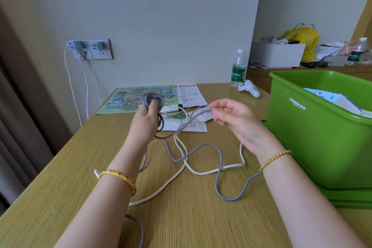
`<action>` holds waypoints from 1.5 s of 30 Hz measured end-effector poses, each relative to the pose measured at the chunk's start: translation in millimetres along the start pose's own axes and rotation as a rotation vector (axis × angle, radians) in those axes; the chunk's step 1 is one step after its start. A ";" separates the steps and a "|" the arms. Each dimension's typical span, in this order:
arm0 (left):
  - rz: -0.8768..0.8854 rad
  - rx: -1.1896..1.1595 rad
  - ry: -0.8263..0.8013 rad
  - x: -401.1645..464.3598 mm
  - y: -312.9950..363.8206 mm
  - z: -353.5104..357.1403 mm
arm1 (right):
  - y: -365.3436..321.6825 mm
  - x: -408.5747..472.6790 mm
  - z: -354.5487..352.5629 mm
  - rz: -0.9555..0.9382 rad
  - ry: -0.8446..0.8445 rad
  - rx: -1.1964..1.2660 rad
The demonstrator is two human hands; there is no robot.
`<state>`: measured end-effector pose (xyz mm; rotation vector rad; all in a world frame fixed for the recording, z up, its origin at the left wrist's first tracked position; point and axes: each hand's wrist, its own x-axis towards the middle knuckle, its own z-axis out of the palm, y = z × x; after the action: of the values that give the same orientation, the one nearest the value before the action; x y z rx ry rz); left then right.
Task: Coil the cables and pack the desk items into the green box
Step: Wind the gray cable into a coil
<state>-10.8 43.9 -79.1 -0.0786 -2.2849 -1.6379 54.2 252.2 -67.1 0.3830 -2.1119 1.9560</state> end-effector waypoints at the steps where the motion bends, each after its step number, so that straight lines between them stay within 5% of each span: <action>1: 0.018 0.032 -0.102 -3.8 1.1 2.0 | 0.0 0.3 -0.7 -0.022 0.000 0.066; 5: -0.024 -0.017 -0.624 -21.6 7.4 8.1 | -0.5 1.2 -1.5 -0.067 0.001 0.248; 8: 0.134 0.047 -0.825 -30.8 6.4 17.0 | 0.0 0.7 -0.5 -0.072 -0.040 0.292; 15: 0.196 0.108 -0.806 -31.6 6.8 19.3 | 2.8 1.1 0.4 -0.055 -0.053 0.290; 21: 0.208 0.008 -0.987 -37.8 12.5 14.0 | 2.9 3.0 -3.4 -0.058 0.004 0.301; 29: 0.141 0.008 -0.787 -37.9 12.6 18.2 | 5.4 3.5 -2.6 -0.076 -0.097 0.218; 37: 0.094 -0.252 -0.593 -30.6 16.7 7.6 | 8.9 0.0 8.5 -0.093 0.250 -0.650; 42: -0.111 -0.623 -0.374 -18.2 16.7 7.8 | 10.2 1.1 6.9 -0.131 0.211 -1.023; 45: -0.278 -0.857 -0.224 -10.1 13.4 3.3 | 12.9 -0.3 11.2 -0.074 0.095 -1.011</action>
<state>1.1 53.0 -70.8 -0.1507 -1.6023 -2.7642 50.1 241.9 -80.2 0.1436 -2.6065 0.6518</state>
